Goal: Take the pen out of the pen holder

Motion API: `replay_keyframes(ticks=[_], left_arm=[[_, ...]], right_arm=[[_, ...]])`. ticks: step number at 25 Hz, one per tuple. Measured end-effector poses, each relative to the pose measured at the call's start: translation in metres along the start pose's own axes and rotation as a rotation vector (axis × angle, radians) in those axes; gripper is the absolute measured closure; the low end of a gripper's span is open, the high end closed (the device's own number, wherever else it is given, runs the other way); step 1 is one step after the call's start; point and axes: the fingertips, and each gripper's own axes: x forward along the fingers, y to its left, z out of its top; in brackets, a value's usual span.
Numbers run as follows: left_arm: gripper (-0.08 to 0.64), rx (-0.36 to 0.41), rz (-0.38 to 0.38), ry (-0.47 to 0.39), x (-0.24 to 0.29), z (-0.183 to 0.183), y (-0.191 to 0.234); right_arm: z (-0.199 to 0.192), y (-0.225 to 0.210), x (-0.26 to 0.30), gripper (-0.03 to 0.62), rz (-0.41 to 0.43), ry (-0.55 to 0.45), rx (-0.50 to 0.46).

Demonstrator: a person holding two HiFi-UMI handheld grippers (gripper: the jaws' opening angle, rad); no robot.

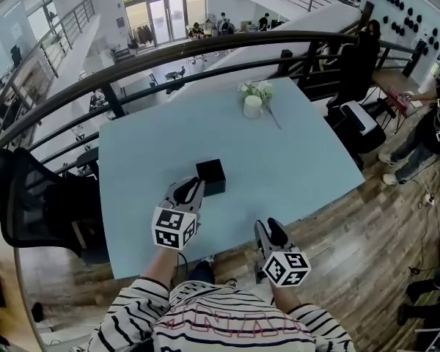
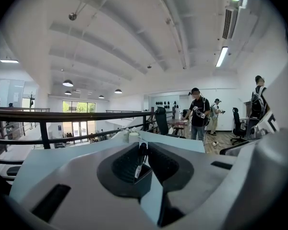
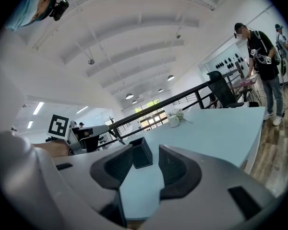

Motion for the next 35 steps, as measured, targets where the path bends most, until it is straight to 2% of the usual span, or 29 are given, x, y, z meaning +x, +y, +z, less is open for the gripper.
replay_keyframes(ticks=[10,21,28,35], left_arm=[[0.489,-0.018,0.058,-0.056,-0.065,0.001,-0.008],[0.489,-0.034,0.139,-0.029,-0.118,-0.017,-0.008],[0.489,-0.047,0.140,-0.036,-0.133,-0.019,-0.001],[0.489,-0.054,0.107,-0.021,-0.152,-0.021,0.013]], right_arm=[[-0.011,0.011,-0.026,0.414,0.042,-0.001,-0.015],[-0.018,0.025,-0.039,0.423,0.088,0.022,-0.023],[-0.018,0.036,-0.030,0.433,0.090,0.019,-0.035],[-0.019,0.060,-0.020,0.448,0.068,0.018,-0.029]])
